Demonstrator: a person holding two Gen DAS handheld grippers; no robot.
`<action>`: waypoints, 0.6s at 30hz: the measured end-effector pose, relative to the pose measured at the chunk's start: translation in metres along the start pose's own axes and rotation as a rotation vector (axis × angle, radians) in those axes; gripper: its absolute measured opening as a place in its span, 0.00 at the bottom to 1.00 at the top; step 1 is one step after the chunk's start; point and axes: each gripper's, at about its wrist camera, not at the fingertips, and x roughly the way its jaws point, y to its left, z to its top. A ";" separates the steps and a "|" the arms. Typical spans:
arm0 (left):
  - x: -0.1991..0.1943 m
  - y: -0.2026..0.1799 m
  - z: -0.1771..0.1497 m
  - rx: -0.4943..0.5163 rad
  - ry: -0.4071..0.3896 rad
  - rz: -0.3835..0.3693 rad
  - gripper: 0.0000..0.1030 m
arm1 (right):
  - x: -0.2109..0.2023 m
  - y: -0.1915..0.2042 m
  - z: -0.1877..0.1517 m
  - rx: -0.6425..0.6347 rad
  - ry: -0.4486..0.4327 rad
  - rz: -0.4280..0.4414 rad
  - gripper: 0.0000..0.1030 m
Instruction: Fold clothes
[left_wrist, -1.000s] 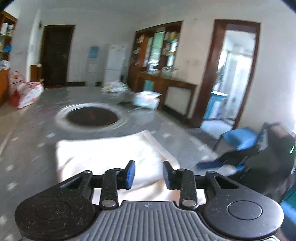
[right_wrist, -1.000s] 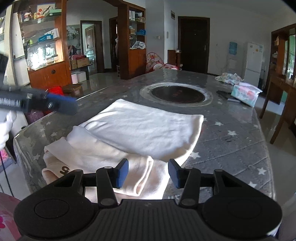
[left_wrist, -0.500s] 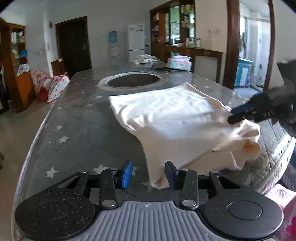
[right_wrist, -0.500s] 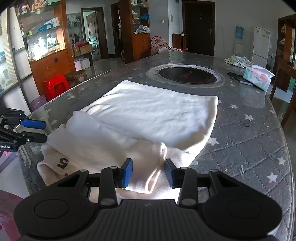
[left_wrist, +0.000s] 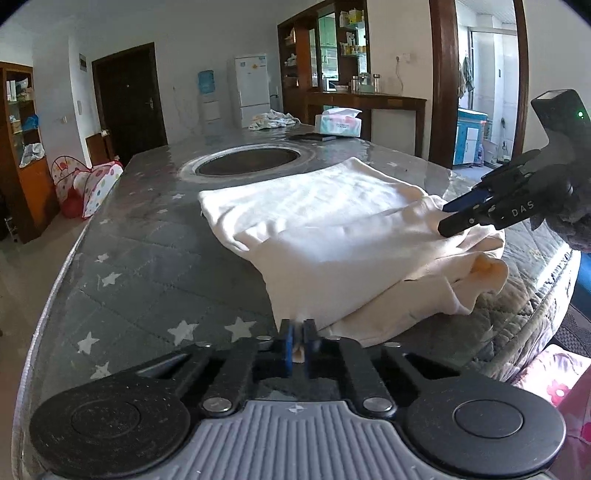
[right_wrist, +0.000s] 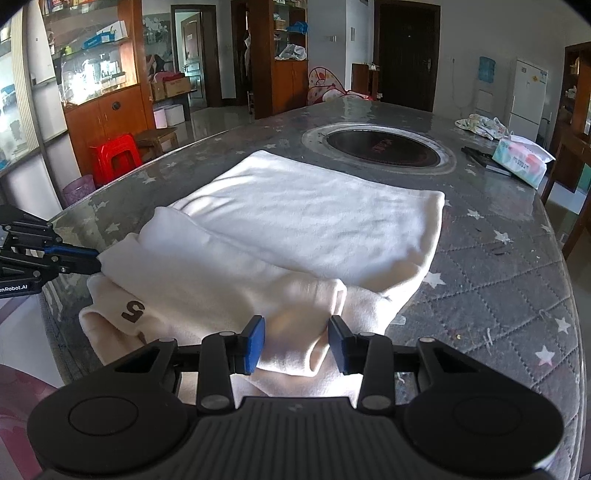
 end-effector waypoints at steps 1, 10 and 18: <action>-0.004 0.000 0.002 -0.010 -0.003 0.007 0.03 | 0.000 0.000 0.000 0.000 0.000 -0.001 0.37; -0.010 -0.003 -0.002 -0.042 0.065 0.003 0.04 | -0.001 -0.002 0.001 -0.010 -0.008 -0.004 0.37; -0.011 0.024 0.041 -0.073 -0.019 -0.037 0.08 | -0.009 0.017 0.023 -0.094 -0.060 0.084 0.37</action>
